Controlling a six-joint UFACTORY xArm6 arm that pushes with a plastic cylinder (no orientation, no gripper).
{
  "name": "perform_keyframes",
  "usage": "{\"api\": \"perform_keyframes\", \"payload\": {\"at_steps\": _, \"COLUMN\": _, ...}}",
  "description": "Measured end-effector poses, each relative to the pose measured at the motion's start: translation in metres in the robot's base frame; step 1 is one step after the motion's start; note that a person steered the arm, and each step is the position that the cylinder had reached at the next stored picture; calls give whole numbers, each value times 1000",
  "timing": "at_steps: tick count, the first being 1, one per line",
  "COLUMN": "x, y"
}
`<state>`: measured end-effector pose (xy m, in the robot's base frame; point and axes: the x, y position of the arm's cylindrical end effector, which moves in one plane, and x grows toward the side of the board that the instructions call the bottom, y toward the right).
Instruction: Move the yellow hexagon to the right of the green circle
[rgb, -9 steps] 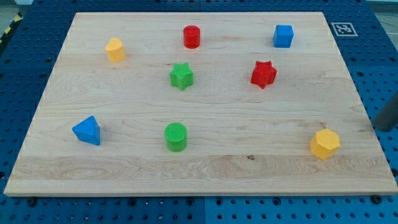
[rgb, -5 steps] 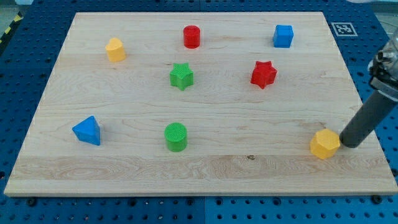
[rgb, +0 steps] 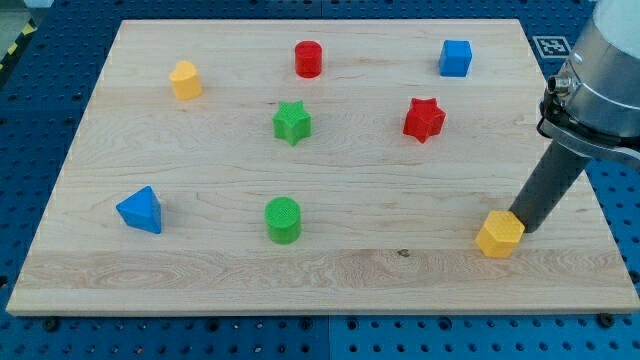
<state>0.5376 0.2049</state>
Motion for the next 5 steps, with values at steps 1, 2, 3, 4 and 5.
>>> {"api": "perform_keyframes", "payload": {"at_steps": 1, "x": -4, "y": 7}}
{"api": "perform_keyframes", "payload": {"at_steps": 2, "x": -4, "y": 11}}
{"api": "perform_keyframes", "payload": {"at_steps": 3, "x": -7, "y": 12}}
{"api": "perform_keyframes", "payload": {"at_steps": 4, "x": -7, "y": 16}}
{"api": "perform_keyframes", "payload": {"at_steps": 5, "x": -7, "y": 16}}
